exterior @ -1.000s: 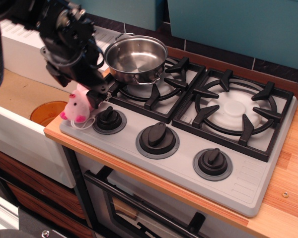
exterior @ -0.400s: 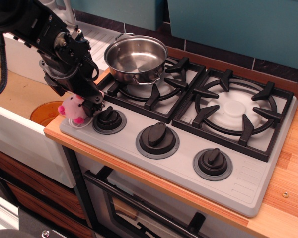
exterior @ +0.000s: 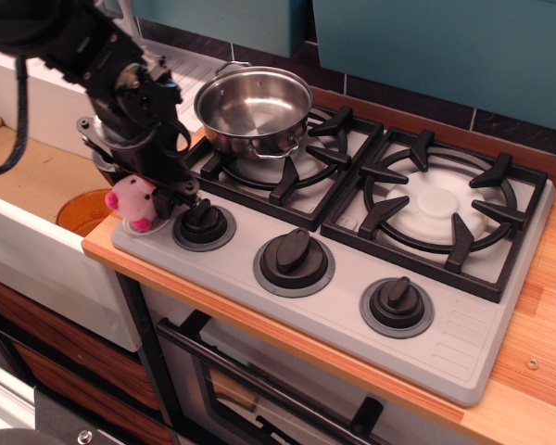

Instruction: Put pan on stove and put stuffedpig in pan

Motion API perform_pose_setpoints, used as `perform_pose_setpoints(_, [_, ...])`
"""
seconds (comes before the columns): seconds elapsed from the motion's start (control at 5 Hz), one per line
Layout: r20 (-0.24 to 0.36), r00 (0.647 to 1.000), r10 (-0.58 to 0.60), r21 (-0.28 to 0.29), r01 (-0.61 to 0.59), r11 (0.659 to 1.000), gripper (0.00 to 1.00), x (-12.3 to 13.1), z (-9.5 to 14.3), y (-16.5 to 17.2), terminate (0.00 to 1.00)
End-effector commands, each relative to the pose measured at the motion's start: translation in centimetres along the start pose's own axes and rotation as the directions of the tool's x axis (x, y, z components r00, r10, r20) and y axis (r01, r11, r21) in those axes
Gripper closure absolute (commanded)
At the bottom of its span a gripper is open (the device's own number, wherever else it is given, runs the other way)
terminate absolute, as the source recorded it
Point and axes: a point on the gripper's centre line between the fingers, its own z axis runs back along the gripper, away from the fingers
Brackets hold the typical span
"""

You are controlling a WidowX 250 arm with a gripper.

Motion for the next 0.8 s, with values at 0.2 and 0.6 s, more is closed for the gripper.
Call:
perform_pose_setpoints(0.2, [-0.202,0.978,-0.046,0.092,0.066,0.994,1.0,5.3,8.4,2.4,0.0])
perform_pose_setpoints(0.6, [-0.26,0.963,-0.076,0.079,0.099,0.992,1.0,10.9,11.6,1.7,0.0])
